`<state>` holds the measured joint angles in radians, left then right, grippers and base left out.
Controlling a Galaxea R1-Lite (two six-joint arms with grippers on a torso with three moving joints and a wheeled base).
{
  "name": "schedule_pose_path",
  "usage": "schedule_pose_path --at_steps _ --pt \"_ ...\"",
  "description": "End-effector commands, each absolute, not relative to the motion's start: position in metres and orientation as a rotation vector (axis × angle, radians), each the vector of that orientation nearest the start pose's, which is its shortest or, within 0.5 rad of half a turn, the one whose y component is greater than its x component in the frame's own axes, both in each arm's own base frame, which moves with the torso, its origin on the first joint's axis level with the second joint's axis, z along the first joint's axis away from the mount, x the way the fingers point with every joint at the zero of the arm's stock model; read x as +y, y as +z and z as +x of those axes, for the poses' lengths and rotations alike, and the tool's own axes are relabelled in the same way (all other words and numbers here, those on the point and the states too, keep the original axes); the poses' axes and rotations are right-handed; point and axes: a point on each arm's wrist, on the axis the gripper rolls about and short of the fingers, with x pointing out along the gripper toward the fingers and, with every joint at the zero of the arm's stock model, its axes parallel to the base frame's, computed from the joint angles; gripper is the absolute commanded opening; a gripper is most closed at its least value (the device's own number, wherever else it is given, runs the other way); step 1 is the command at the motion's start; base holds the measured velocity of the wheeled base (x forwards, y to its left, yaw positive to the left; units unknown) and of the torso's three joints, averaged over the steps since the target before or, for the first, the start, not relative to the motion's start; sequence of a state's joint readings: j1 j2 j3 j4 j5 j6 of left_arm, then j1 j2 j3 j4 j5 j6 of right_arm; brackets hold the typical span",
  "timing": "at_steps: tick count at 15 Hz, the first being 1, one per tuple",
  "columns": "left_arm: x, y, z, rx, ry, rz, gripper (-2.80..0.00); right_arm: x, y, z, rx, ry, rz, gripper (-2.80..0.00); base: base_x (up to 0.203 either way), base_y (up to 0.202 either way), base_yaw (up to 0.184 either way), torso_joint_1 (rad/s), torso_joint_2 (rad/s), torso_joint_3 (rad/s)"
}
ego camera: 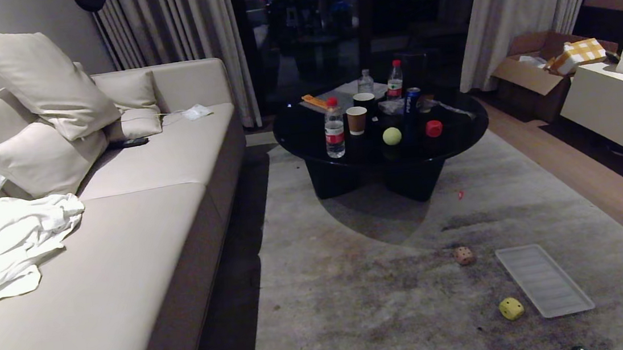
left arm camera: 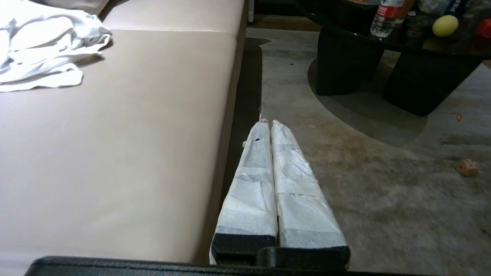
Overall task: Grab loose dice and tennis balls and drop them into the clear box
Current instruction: Find toys out of the box
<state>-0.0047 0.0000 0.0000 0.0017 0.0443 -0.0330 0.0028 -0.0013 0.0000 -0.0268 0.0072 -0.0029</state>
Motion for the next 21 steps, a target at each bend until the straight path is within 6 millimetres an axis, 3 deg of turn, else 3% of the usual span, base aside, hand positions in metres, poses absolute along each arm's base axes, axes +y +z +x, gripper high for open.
schedule_pose_path --at_steps 1,4,13,21 --pt "0.0011 0.0749 -0.0226 0.004 0.04 -0.032 -2.8 0.0001 0.0753 -0.022 -0.017 0.011 -0.003 -2.8 0.182 0.0 0.001 0.002 0.0 0.002" --pt "0.0011 0.0749 -0.0226 0.004 0.04 -0.031 -2.8 0.0001 0.0753 -0.022 -0.017 0.011 -0.003 -2.8 0.144 0.0 0.0 0.001 0.0 0.002" --pt "0.0011 0.0749 -0.0226 0.004 0.04 -0.029 -2.8 0.0001 0.0753 -0.022 -0.017 0.011 -0.002 -2.8 0.0 0.0 0.0 0.0 0.0 0.0" --pt "0.0011 0.0749 -0.0226 0.004 0.039 -0.027 -2.8 0.0001 0.0753 -0.022 -0.017 0.011 -0.003 -2.8 -0.001 0.008 -0.145 0.004 0.0 0.003"
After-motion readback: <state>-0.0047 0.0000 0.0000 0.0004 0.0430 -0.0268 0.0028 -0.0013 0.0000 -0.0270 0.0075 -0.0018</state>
